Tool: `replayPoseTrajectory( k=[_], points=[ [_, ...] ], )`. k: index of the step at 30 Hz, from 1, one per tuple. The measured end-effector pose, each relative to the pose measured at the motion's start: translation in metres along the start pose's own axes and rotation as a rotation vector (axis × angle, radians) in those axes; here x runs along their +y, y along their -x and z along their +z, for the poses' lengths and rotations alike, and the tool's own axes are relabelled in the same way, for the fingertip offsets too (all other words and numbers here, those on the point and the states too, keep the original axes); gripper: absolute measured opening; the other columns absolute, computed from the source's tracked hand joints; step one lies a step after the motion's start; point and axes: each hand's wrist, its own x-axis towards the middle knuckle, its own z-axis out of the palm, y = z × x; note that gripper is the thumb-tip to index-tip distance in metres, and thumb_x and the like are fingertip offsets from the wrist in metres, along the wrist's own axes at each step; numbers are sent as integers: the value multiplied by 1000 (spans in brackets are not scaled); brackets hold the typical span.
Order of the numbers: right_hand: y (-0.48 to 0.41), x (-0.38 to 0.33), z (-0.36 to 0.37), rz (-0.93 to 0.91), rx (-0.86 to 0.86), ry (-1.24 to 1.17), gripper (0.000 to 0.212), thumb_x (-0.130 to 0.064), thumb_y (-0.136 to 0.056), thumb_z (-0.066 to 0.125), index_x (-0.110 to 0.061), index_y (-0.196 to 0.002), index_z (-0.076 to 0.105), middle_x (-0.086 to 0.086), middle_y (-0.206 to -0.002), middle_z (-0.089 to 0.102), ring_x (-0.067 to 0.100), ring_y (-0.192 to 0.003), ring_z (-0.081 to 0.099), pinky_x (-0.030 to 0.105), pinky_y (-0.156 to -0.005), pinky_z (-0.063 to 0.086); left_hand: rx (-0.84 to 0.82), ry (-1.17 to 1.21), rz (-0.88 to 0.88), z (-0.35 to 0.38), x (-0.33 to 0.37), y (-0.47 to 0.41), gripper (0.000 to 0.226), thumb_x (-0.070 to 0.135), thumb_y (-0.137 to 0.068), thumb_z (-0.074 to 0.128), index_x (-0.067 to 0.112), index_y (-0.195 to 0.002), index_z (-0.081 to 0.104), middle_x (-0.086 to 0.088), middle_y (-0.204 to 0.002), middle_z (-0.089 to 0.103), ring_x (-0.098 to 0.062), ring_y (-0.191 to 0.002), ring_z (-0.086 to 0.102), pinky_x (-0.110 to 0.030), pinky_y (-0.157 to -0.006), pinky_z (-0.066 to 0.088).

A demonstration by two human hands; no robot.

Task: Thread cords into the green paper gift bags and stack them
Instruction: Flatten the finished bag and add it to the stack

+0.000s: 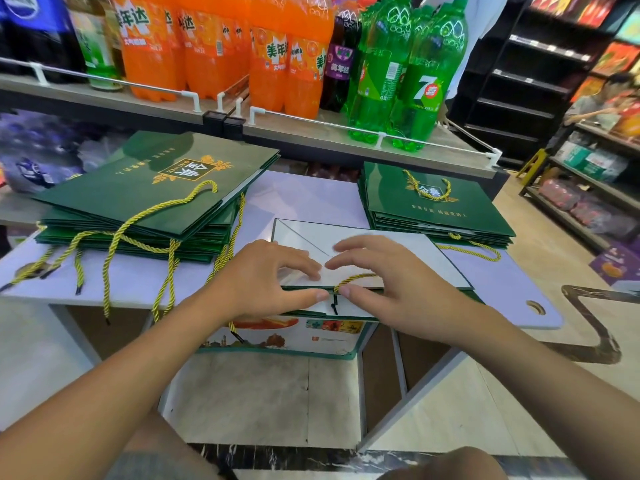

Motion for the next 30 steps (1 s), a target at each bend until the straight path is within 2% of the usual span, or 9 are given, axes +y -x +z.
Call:
replayPoseTrajectory(
  k=[3,4,6,8,11,16,20,26,30],
  points=[
    [24,-16,9,97,367,-140,6,-30,-92,67,-33,-92,72,-13,-81,62,8,-79,60,26,-70,46,9,5,-11,1,-1,0,49,79,-72,66,41,-100,79,34,-114,70,15,-123,53,-33,-109,47],
    [32,-21,16,181,387,-210,10,-32,-92,67,-32,-83,71,-10,-67,59,8,-65,57,27,-61,43,13,13,-17,1,-1,0,49,80,-72,65,41,-100,79,35,-113,69,16,-123,53,-32,-109,47],
    [44,-29,36,358,276,-294,15,-37,-91,67,-33,-79,72,-6,-55,59,7,-52,53,30,-55,42,20,25,-18,1,-1,0,50,80,-72,65,41,-99,79,35,-113,69,16,-123,53,-31,-109,47],
    [48,-32,59,491,247,-359,11,-41,-91,67,-38,-85,75,-3,-54,63,7,-52,58,34,-60,51,22,30,-11,1,0,0,49,78,-72,66,40,-99,79,34,-113,70,15,-123,54,-32,-109,48],
    [40,-31,79,617,354,-470,16,-47,-93,66,-35,-97,77,0,-56,66,10,-51,62,39,-64,58,22,28,-5,1,0,0,48,76,-71,68,39,-98,80,32,-112,71,15,-123,54,-32,-109,48],
    [28,-39,90,676,425,-766,17,-34,-100,64,-27,-103,79,3,-50,61,12,-39,51,24,-48,43,19,15,27,1,-1,0,47,74,-72,69,37,-99,80,29,-113,72,11,-124,56,-35,-108,50],
    [26,-41,95,722,455,-885,17,-26,-101,64,-23,-99,80,1,-49,59,12,-38,47,21,-46,41,15,-6,25,1,0,0,48,75,-72,67,37,-99,80,28,-114,72,12,-124,55,-36,-108,49],
    [23,-35,89,784,365,-1051,22,-20,-99,64,-12,-87,80,4,-50,56,11,-36,40,18,-43,35,24,-12,12,3,0,1,47,75,-72,66,39,-99,80,33,-112,70,15,-123,54,-37,-109,47],
    [24,-36,85,769,347,-994,22,-21,-97,68,-12,-80,79,4,-53,61,12,-37,42,18,-44,37,30,-10,15,3,0,1,48,76,-73,65,39,-99,80,32,-112,71,14,-123,55,-40,-110,46]
  ],
)
